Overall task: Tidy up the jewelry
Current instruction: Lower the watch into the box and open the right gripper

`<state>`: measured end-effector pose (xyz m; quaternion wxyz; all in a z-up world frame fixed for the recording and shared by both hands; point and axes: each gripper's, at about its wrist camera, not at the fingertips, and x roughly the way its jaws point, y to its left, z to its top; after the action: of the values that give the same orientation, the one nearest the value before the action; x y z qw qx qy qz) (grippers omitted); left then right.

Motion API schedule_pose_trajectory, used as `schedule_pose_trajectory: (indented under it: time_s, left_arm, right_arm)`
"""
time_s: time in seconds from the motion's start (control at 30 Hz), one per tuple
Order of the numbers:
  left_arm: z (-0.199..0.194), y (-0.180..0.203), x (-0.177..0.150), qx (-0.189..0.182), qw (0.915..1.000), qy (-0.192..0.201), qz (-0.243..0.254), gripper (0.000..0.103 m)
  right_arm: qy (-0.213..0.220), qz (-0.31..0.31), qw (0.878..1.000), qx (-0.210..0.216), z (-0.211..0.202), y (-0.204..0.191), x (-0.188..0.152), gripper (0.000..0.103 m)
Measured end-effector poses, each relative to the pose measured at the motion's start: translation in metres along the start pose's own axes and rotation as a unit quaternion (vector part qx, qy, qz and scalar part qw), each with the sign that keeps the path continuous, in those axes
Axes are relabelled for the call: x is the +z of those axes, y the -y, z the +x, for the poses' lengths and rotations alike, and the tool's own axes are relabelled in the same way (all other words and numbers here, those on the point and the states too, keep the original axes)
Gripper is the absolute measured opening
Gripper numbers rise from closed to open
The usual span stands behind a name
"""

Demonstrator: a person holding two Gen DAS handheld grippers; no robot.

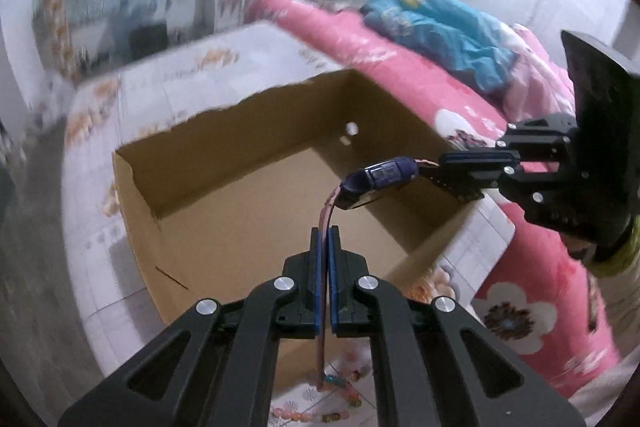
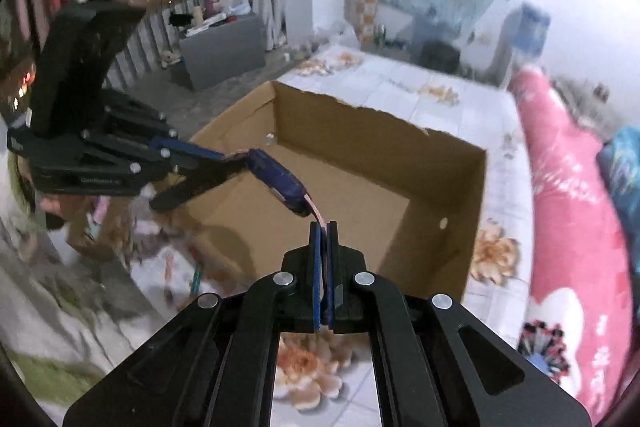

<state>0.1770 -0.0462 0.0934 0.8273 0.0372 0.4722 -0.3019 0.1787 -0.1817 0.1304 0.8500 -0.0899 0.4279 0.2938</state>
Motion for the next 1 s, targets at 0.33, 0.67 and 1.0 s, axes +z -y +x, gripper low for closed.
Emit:
schedule_pose_trajectory:
  time_s: [0.33, 0.67, 1.0]
  left_arm:
    - [0.071, -0.056, 0.04, 0.027, 0.9926, -0.097, -0.068, 0.003]
    - [0.081, -0.068, 0.065, 0.115, 0.9901, -0.067, -0.043, 0.02]
    - [0.016, -0.066, 0.052, 0.123, 0.9911, 0.034, -0.04, 0.045]
  right_arm:
    - [-0.098, 0.054, 0.993, 0.04, 0.084, 0.051, 0.048, 0.001]
    - [-0.12, 0.098, 0.988, 0.002, 0.116, 0.079, 0.063, 0.02]
    - [-0.124, 0.102, 0.987, -0.022, 0.096, 0.076, 0.057, 0.02]
